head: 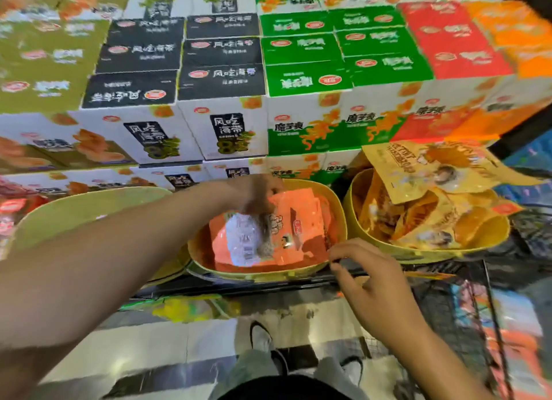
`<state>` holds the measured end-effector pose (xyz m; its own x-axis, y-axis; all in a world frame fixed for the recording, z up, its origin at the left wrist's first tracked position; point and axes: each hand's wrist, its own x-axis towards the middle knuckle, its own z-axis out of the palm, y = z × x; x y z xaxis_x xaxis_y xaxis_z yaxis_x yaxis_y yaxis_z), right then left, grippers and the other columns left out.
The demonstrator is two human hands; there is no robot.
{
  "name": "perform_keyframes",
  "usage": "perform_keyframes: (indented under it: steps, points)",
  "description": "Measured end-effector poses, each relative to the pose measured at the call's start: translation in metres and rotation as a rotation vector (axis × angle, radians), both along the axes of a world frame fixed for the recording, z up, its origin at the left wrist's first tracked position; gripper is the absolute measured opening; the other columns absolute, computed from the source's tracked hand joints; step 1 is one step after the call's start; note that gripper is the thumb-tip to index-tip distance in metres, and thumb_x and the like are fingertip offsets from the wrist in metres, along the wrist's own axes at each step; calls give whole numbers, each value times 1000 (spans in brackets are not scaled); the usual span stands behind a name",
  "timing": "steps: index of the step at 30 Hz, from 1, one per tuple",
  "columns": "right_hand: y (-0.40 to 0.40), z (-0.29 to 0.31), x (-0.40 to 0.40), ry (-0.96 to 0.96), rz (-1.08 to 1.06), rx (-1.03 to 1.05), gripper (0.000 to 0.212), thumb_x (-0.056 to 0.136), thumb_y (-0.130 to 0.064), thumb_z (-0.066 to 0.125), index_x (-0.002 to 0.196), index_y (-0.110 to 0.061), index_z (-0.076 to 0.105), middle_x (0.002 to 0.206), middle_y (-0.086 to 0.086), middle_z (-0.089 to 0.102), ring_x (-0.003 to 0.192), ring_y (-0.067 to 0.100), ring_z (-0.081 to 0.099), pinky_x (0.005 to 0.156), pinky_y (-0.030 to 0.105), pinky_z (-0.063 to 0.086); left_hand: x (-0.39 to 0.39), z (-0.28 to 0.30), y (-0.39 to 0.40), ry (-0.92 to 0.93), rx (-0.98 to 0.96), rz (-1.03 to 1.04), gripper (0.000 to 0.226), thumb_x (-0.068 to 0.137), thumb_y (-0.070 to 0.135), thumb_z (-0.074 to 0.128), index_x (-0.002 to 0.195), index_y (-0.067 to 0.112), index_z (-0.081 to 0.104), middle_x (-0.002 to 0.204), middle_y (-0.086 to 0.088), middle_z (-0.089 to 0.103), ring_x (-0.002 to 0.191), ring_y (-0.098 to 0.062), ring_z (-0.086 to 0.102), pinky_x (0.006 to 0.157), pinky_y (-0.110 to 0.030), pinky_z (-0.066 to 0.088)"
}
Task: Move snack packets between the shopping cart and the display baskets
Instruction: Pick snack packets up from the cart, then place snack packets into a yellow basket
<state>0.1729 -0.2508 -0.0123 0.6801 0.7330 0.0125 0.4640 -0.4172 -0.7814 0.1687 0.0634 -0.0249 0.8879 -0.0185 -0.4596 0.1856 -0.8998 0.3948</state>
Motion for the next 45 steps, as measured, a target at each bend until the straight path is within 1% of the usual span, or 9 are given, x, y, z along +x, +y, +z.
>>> perform_keyframes:
  steps: [7,13,18,23,26,29,33,38,45]
  points:
    - [-20,8,11,23,-81,37,16,99,-15,70,111,-26,75,117,-17,68,115,2,62,93,21,49,-2,6,-22,-109,104,12,28,94,18,61,123,17,61,108,-8,69,95,-28,67,78,-41,56]
    - [-74,25,20,30,-207,93,32,104,-43,60,136,-41,62,141,-26,55,135,-2,49,97,6,42,-16,81,-78,-626,-144,247,41,99,65,49,133,41,54,129,20,60,110,3,59,87,-30,49]
    - [-154,35,33,-20,-392,143,45,103,-54,55,147,-48,48,155,-24,45,144,2,43,107,32,42,-21,106,-198,-739,-470,287,62,97,67,43,148,33,44,148,18,52,129,-4,56,96,-41,49]
    - [-263,28,36,-19,-603,115,54,100,-65,51,151,-51,39,158,-28,40,146,-3,38,110,25,35,13,83,-326,-615,-551,102,71,91,78,38,150,39,42,156,26,39,146,-2,38,108,-51,46]
    - [-332,20,32,1,-734,91,60,97,-70,50,152,-50,37,158,-28,40,148,-1,37,113,33,37,46,61,-389,-582,-499,-35,71,90,78,36,150,39,40,155,39,27,143,21,19,114,-28,34]
    - [-393,7,26,19,-847,66,65,95,-76,46,153,-49,35,156,-32,37,148,-2,36,116,30,35,82,39,-449,-481,-494,-153,67,95,69,39,152,34,43,148,21,44,137,13,35,109,-11,29]
    - [-459,-21,16,111,-1005,22,67,95,-64,51,156,-40,37,158,-14,43,149,10,38,122,46,35,120,3,-517,-332,-491,-208,60,95,63,45,146,31,48,147,9,48,139,-9,43,116,-33,35]
    - [-512,-66,4,248,-1203,-16,55,102,-44,62,152,-40,40,157,-9,43,145,11,40,122,46,35,171,-49,-584,-175,-456,-281,30,100,30,64,129,32,55,115,26,55,106,19,52,85,1,35]
    - [-547,-145,23,602,-1476,83,43,101,-36,68,141,-28,54,143,0,58,125,18,60,105,43,50,253,-146,-653,294,-507,127,16,81,30,78,90,30,65,101,-2,68,90,-23,62,76,-34,50]
